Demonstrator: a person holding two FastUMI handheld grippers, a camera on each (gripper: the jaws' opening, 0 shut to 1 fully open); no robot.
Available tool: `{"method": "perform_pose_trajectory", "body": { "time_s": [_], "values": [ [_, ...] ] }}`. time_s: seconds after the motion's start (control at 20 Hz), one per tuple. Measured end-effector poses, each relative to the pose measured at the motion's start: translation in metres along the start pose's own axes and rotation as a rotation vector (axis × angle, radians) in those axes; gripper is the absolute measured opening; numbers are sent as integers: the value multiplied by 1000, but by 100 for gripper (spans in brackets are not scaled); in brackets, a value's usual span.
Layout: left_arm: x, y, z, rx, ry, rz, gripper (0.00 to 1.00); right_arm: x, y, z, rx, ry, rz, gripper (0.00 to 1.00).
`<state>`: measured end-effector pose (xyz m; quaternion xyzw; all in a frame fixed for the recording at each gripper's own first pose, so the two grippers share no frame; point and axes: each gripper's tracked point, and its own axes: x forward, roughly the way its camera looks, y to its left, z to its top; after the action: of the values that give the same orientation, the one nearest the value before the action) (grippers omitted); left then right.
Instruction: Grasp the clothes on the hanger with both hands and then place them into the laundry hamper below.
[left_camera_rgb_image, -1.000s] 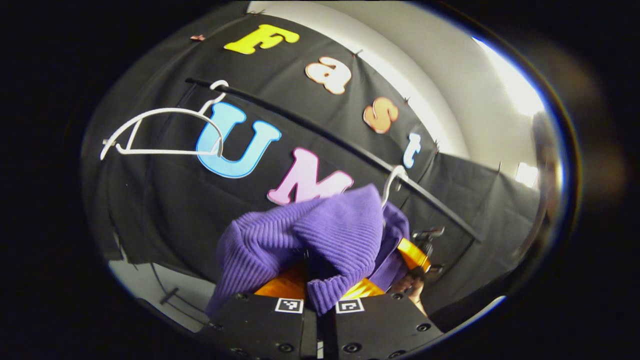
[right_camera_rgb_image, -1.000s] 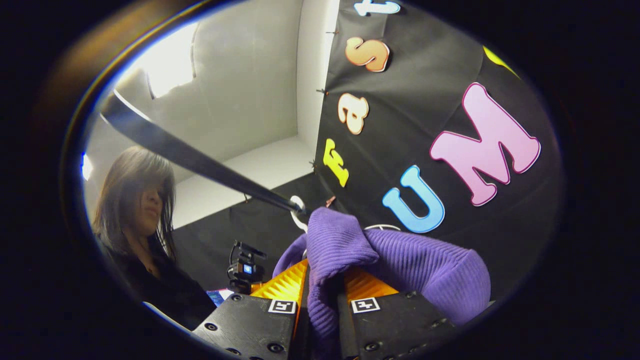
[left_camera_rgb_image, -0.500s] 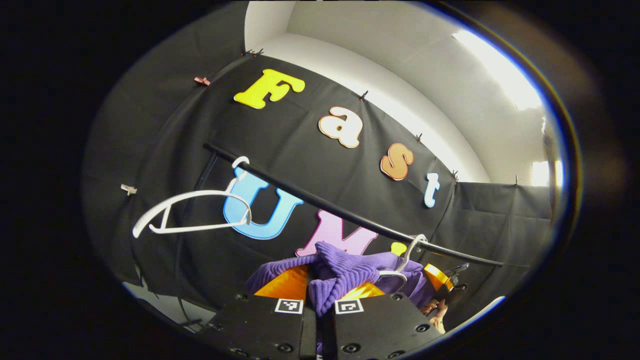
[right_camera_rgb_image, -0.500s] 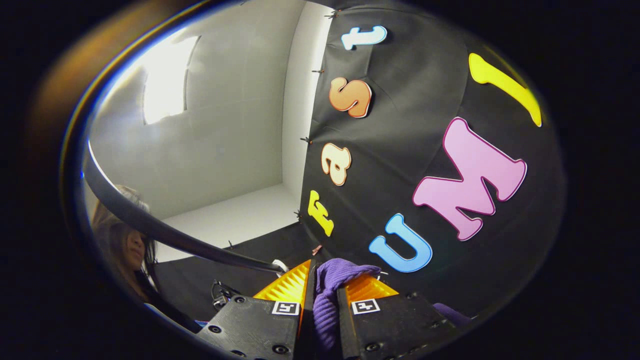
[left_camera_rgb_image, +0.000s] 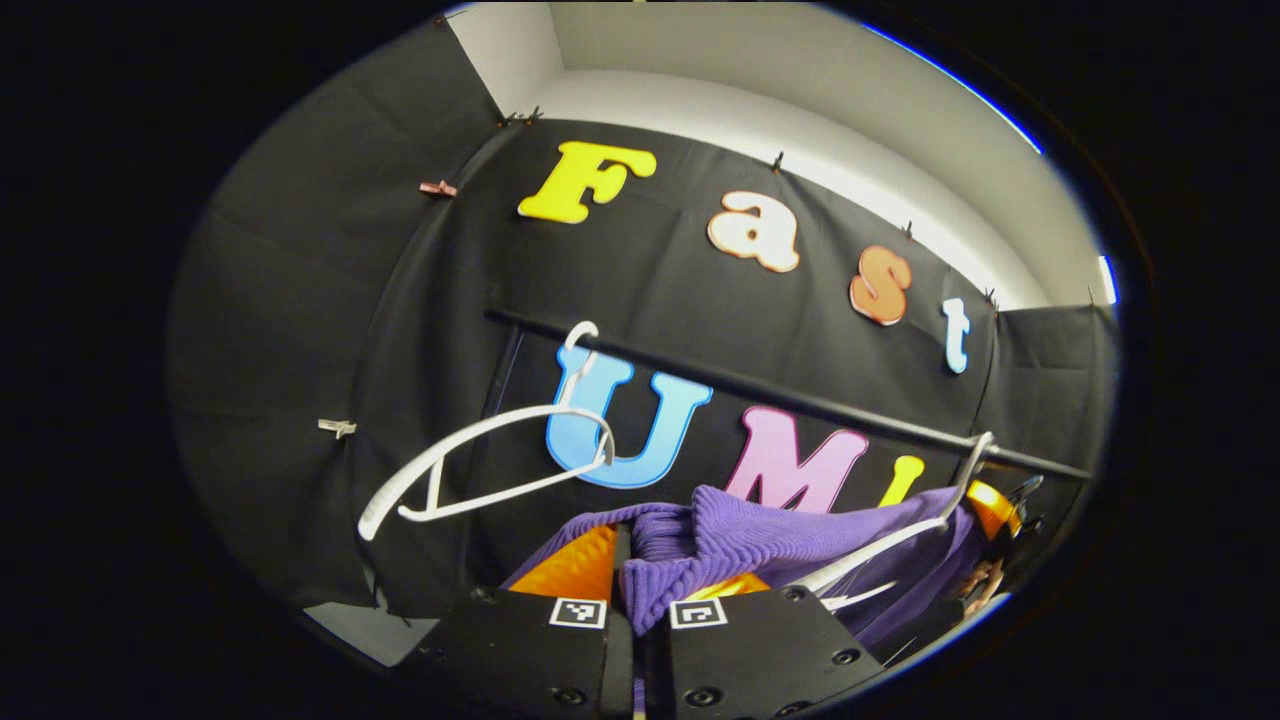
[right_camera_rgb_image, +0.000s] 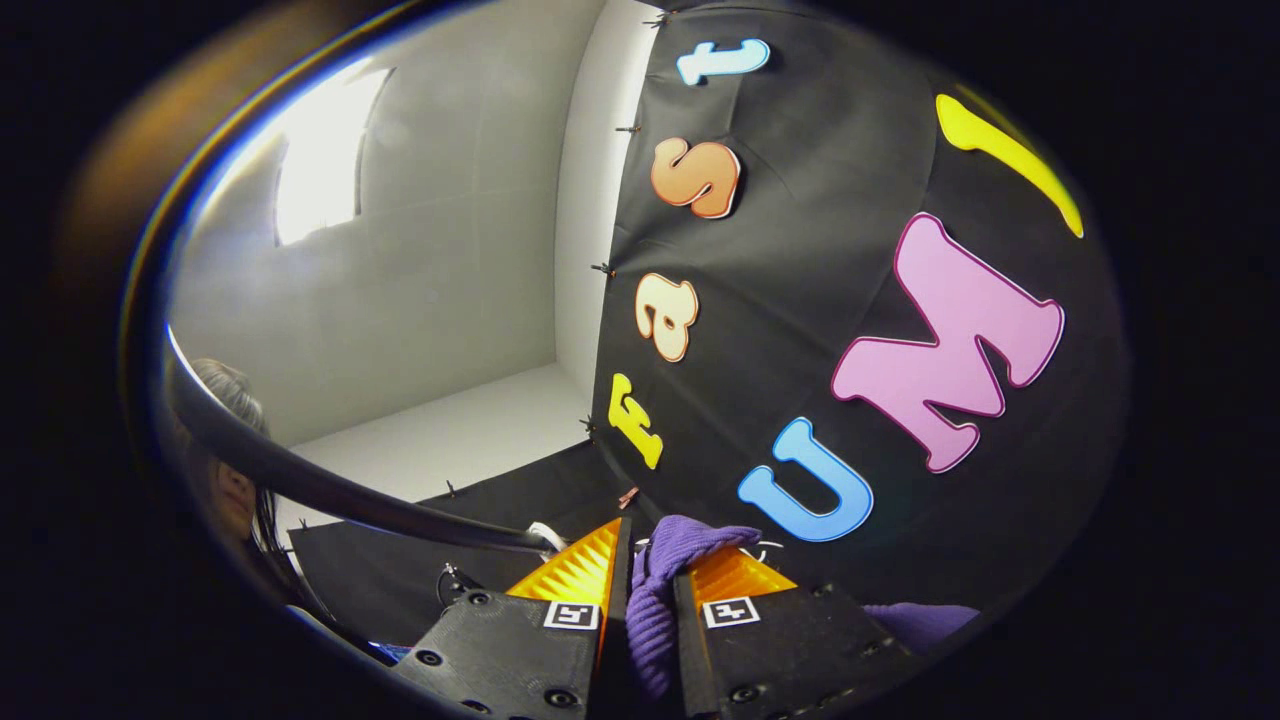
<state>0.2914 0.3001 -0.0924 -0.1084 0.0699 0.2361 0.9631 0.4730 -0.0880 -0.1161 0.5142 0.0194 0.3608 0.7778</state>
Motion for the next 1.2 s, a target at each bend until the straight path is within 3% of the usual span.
{"method": "perform_pose_trajectory", "body": {
  "time_s": [0.25, 0.4, 0.65, 0.8, 1.0, 1.2],
  "values": [
    [11, -12, -82, -14, 89, 23, 9, -16, -32, 25, 48, -79, -84, 23],
    [6, -44, -118, -69, 128, -27, 8, -27, -49, 40, 6, -104, -144, 23],
    [7, -114, -159, 46, 177, -99, 9, -61, -95, 59, -37, -158, -291, 22],
    [2, -133, -186, 62, 244, -131, 9, -76, -133, 41, -95, -98, -416, 22],
    [-6, -143, -226, 72, 340, -146, 9, -126, -202, -5, -216, 65, -647, 22],
    [-25, -146, -266, 90, 437, -156, 9, -163, -221, -62, -208, 223, -753, 22]
  ]
}}
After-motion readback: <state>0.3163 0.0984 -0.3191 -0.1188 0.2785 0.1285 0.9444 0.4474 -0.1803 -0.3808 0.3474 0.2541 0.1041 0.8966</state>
